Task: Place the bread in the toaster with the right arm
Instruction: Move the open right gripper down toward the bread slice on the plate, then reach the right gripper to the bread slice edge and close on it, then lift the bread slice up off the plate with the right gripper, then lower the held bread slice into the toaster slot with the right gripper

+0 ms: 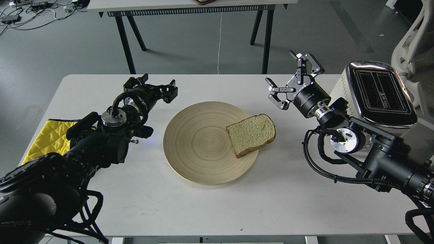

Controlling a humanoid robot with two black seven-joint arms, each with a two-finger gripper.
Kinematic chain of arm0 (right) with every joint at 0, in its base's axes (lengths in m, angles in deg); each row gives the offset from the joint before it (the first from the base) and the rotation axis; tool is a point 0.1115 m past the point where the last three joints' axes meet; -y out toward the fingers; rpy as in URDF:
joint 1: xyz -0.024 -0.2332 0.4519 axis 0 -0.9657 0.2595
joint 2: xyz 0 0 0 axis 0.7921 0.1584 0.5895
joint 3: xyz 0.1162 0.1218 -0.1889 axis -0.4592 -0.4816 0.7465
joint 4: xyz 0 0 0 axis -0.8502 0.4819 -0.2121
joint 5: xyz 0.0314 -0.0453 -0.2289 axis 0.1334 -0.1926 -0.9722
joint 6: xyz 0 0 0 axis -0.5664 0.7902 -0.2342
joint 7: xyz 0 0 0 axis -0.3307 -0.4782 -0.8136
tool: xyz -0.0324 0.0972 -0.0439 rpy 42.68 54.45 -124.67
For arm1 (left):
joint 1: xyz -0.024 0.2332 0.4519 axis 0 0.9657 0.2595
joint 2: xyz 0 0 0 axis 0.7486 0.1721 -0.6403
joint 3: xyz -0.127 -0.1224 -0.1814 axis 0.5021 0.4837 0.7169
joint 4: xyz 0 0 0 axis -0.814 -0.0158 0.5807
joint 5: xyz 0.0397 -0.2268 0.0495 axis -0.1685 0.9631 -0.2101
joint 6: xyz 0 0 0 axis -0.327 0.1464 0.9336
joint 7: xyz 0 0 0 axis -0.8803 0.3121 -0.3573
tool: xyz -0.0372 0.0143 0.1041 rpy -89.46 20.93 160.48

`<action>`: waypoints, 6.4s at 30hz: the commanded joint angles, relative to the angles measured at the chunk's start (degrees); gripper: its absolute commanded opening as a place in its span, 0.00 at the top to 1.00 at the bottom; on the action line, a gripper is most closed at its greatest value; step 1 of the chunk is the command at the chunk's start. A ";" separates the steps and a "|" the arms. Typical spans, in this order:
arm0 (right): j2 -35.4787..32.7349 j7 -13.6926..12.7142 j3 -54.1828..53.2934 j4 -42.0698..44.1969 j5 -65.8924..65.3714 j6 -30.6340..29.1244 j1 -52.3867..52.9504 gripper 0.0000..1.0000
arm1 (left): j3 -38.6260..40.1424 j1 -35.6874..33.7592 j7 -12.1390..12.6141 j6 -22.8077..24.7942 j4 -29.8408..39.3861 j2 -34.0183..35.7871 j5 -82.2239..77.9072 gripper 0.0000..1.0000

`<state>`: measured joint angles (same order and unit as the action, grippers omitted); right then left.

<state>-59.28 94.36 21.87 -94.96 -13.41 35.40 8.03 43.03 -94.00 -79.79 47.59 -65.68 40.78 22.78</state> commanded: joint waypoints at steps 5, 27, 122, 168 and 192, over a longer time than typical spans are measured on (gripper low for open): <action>0.23 0.01 -0.07 -0.03 0.00 -0.09 -0.73 0.00 | -0.02 0.00 0.04 -0.08 0.00 0.00 0.08 0.00; -2.49 -3.76 1.94 -5.82 -14.21 23.43 7.44 0.00 | -0.02 0.00 -0.05 -0.08 0.00 0.00 0.08 0.00; -9.78 -8.87 27.09 -16.38 -28.56 43.07 15.43 0.96 | -0.02 0.00 -0.05 -0.08 0.00 0.00 0.08 0.00; -45.03 -14.05 51.78 -25.61 -50.01 43.33 37.50 0.98 | -0.02 0.00 0.04 -0.08 0.00 0.00 0.08 0.00; -43.71 -14.05 51.78 -25.61 -50.01 43.77 33.46 0.98 | -0.02 0.00 0.04 -0.08 0.00 0.00 0.08 0.00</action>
<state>-103.38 80.30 73.64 -120.55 -63.42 79.16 42.08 43.00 -94.00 -79.81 47.54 -65.68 40.78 22.85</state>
